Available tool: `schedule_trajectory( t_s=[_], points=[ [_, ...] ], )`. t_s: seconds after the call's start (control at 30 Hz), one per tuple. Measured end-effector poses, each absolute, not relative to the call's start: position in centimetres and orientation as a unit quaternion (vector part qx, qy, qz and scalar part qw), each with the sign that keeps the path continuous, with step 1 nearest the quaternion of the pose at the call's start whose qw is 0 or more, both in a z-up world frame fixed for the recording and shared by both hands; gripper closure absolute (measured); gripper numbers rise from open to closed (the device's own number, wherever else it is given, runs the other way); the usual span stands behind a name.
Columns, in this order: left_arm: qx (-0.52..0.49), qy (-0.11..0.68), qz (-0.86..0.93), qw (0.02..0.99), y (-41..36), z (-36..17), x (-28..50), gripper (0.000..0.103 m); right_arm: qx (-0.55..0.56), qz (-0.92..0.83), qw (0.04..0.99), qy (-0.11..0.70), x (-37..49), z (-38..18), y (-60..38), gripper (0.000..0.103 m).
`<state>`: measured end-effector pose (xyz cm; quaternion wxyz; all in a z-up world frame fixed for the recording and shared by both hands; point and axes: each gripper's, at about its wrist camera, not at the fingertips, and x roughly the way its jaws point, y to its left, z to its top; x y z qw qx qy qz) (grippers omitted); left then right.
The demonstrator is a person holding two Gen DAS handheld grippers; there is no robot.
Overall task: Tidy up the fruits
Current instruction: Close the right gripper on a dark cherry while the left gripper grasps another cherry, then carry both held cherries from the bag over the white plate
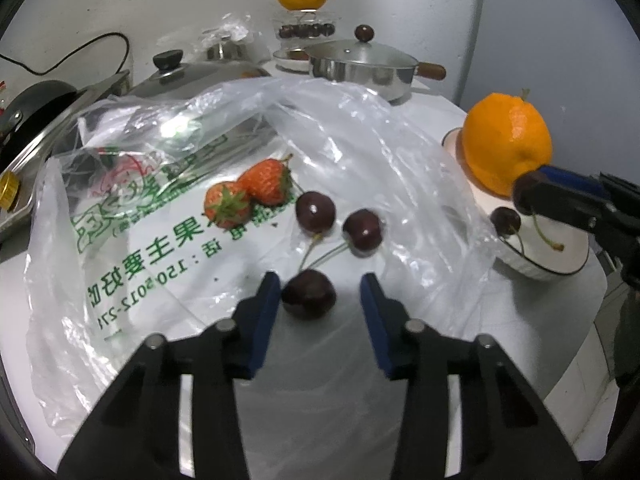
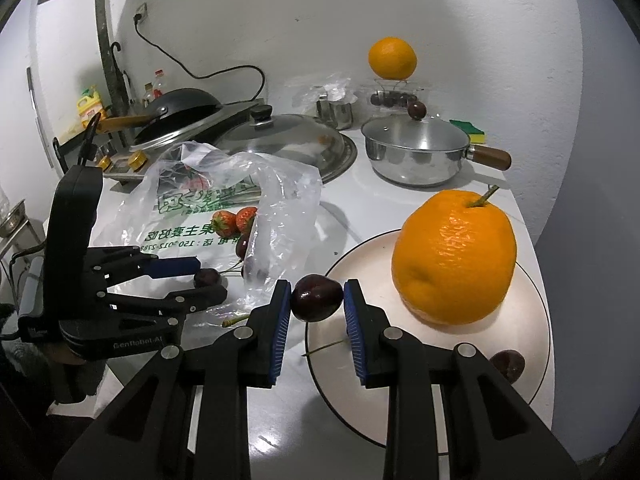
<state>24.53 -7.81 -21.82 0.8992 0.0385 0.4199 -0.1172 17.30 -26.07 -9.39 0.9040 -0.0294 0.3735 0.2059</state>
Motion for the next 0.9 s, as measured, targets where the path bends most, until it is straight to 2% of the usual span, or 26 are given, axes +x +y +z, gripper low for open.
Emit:
schedule_trajectory(
  t_s=[0.17,0.9],
  points=[
    [0.042,0.419,-0.113,0.9,-7.4,-21.7,24.6,0.073,-0.028,0.198,0.906,0.372,17.1,-9.5,-26.8,0.074],
    [0.042,0.379,-0.108,0.918,-8.0,-17.1,22.4,0.073,-0.029,0.167,0.918,0.358,15.8,-8.4,-30.9,0.074]
  ],
)
